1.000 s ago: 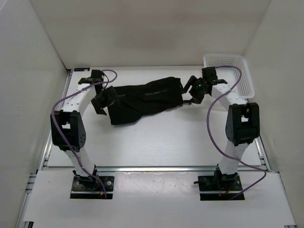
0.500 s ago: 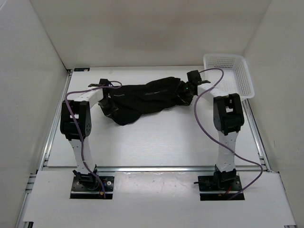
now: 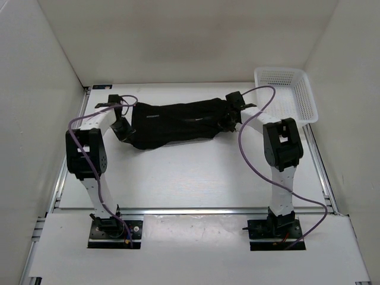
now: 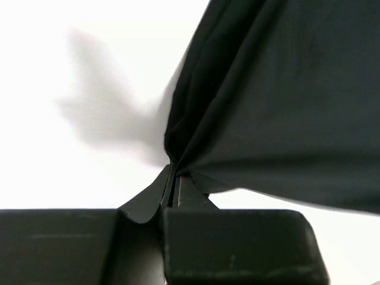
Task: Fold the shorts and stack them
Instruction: Fold the shorts
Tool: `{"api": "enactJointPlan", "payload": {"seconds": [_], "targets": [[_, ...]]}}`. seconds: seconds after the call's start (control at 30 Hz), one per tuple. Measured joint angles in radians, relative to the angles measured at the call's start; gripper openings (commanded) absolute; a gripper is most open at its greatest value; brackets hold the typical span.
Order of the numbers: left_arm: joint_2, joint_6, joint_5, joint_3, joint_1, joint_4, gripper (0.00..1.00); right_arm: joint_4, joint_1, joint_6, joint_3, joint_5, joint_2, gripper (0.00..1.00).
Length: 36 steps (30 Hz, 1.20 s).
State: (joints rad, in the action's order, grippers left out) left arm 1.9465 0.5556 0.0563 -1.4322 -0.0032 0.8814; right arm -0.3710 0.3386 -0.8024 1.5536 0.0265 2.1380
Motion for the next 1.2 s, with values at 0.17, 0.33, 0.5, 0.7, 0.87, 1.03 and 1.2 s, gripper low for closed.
{"api": "enactJointPlan", "payload": {"seconds": [0.17,0.33,0.5,0.7,0.87,1.03,1.2], "targets": [[-0.144,-0.01,0.025,0.114,0.059,-0.008,0.1,-0.018,0.0,0.012,-0.196,0.001,-0.184,0.0],[-0.307,-0.011,0.069,0.306,0.049,0.009,0.1,-0.024,0.002,0.023,-0.446,0.005,-0.425,0.0],[-0.449,-0.017,0.113,0.43,0.031,0.073,0.82,-0.07,0.015,0.025,-0.654,0.013,-0.646,0.72],[-0.503,-0.014,0.092,0.327,0.008,0.152,0.59,-0.178,0.07,0.058,-0.679,-0.047,-0.806,0.79],[-0.449,-0.046,0.053,0.119,-0.023,0.143,0.63,-0.251,0.056,0.101,-0.613,-0.134,-0.875,0.32],[-0.257,-0.068,0.029,-0.025,-0.061,0.117,0.84,-0.254,-0.007,0.145,-0.463,-0.159,-0.741,0.51],[-0.035,-0.078,0.026,-0.095,-0.09,0.097,0.8,-0.235,-0.024,0.19,-0.301,-0.154,-0.509,0.63]]}}
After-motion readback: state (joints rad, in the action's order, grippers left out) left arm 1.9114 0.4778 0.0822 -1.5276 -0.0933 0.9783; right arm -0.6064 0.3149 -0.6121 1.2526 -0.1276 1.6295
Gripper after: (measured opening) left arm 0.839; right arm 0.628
